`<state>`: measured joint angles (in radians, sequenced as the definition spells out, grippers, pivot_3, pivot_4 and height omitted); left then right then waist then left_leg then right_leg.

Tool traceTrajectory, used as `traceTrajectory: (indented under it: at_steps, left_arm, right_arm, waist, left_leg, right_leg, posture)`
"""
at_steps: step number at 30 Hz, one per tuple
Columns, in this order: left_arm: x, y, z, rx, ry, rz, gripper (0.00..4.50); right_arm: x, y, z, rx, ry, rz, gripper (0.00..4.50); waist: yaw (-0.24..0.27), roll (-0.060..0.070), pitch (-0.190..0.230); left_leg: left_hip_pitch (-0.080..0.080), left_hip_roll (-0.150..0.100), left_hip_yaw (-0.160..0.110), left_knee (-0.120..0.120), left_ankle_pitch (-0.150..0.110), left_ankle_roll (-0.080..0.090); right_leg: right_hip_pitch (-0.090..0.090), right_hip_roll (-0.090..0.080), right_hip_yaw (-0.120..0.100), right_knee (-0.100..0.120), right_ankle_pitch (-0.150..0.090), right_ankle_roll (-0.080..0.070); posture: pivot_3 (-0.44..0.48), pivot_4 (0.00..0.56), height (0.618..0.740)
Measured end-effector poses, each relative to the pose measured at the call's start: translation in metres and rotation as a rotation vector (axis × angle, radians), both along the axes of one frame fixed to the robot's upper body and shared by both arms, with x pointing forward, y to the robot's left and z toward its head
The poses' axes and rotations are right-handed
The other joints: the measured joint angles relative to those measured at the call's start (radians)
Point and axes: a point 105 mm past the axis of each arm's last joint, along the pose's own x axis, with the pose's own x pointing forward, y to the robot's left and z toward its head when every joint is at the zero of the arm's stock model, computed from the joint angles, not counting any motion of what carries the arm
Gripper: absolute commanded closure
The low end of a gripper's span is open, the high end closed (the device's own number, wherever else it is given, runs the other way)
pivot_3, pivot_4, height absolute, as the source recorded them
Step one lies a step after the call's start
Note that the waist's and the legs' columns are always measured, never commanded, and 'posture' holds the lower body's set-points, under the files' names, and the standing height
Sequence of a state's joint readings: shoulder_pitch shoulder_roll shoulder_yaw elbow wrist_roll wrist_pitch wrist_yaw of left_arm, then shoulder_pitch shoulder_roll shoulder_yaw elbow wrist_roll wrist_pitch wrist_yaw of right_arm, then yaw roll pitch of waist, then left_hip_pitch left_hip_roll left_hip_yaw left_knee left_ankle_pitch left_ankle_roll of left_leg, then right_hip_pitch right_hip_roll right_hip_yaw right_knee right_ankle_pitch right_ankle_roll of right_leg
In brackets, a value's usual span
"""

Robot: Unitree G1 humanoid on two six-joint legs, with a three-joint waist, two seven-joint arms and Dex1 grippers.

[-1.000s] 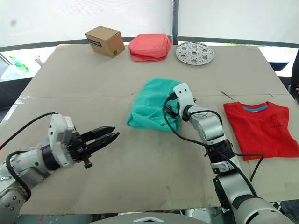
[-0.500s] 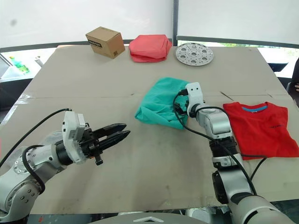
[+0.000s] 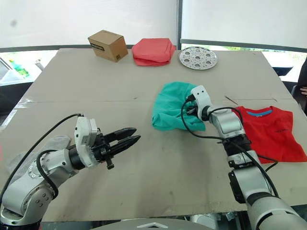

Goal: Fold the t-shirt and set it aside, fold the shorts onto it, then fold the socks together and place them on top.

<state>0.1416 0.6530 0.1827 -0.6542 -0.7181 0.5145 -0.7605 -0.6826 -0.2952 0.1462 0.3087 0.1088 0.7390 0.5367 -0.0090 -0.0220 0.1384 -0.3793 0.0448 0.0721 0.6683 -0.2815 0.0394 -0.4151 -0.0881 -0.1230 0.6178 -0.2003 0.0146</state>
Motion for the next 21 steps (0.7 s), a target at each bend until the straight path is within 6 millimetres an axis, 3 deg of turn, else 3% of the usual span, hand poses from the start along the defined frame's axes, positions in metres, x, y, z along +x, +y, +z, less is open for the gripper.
traceTrajectory:
  at_steps: [4, 7, 9, 10, 12, 14, 16, 21]
  left_arm:
    - [0.005, -0.007, 0.002, -0.017, -0.012, -0.022, 2.94]
    - [0.007, -0.011, 0.001, -0.022, -0.006, -0.058, 2.94]
    - [0.009, -0.018, 0.001, -0.039, -0.004, -0.092, 2.94]
    - [0.012, -0.025, 0.003, -0.050, -0.006, -0.128, 2.94]
    - [0.011, -0.031, 0.002, -0.057, 0.001, -0.174, 2.94]
    - [0.009, -0.038, 0.002, -0.056, 0.005, -0.228, 2.94]
    - [0.004, -0.044, 0.001, -0.056, 0.013, -0.293, 2.94]
    - [-0.008, -0.054, 0.000, -0.032, 0.040, -0.433, 2.94]
  right_arm:
    - [-0.020, -0.023, 0.011, 0.091, 0.007, 0.042, 4.49]
    - [-0.042, -0.053, 0.029, 0.133, 0.034, 0.093, 4.49]
    - [-0.055, -0.080, 0.055, 0.116, 0.012, 0.121, 4.49]
    - [-0.069, -0.103, 0.071, 0.081, 0.015, 0.130, 4.49]
    - [-0.090, -0.146, 0.116, -0.005, -0.032, 0.093, 4.49]
    - [-0.105, -0.164, 0.138, -0.082, -0.037, 0.084, 4.49]
    - [-0.115, -0.177, 0.146, -0.152, -0.013, 0.073, 4.49]
    - [-0.121, -0.219, 0.138, -0.262, 0.069, -0.002, 4.49]
  waist:
    - [0.020, 0.004, 0.003]
    - [0.026, 0.016, 0.010]
    - [0.026, 0.017, 0.012]
    - [0.036, 0.020, 0.013]
    - [0.038, 0.020, 0.014]
    - [0.031, 0.013, 0.013]
    - [0.019, 0.008, 0.012]
    - [0.021, 0.010, 0.016]
  left_leg:
    - [-0.003, -0.001, 0.000, 0.000, 0.000, 0.001]
    - [-0.005, -0.003, -0.001, 0.000, -0.001, 0.002]
    - [-0.007, -0.004, -0.002, -0.001, -0.001, 0.003]
    - [-0.009, -0.004, -0.002, 0.000, -0.002, 0.004]
    - [-0.009, -0.005, -0.001, -0.001, -0.002, 0.005]
    - [-0.008, -0.005, -0.001, -0.002, -0.003, 0.005]
    - [-0.006, -0.003, 0.000, -0.003, -0.003, 0.005]
    - [-0.004, -0.004, 0.000, -0.001, -0.003, 0.005]
  right_leg:
    - [-0.001, -0.001, -0.001, -0.003, 0.000, 0.000]
    - [-0.002, -0.001, 0.000, -0.007, 0.001, 0.001]
    - [-0.002, 0.000, -0.001, -0.009, 0.001, 0.001]
    - [-0.002, 0.000, -0.002, -0.010, 0.001, 0.002]
    - [-0.003, -0.001, -0.001, -0.011, 0.002, 0.004]
    - [-0.002, 0.001, 0.000, -0.013, 0.003, 0.005]
    - [-0.001, 0.002, 0.001, -0.014, 0.001, 0.002]
    - [-0.001, 0.000, 0.004, -0.012, 0.001, 0.003]
  posture:
    - [0.000, 0.150, 0.740]
    - [0.000, 0.150, 0.740]
    - [0.000, 0.150, 0.740]
    - [0.000, 0.150, 0.740]
    - [0.000, 0.150, 0.740]
    - [0.000, 0.150, 0.740]
    - [0.000, 0.150, 0.740]
    - [0.000, 0.150, 0.740]
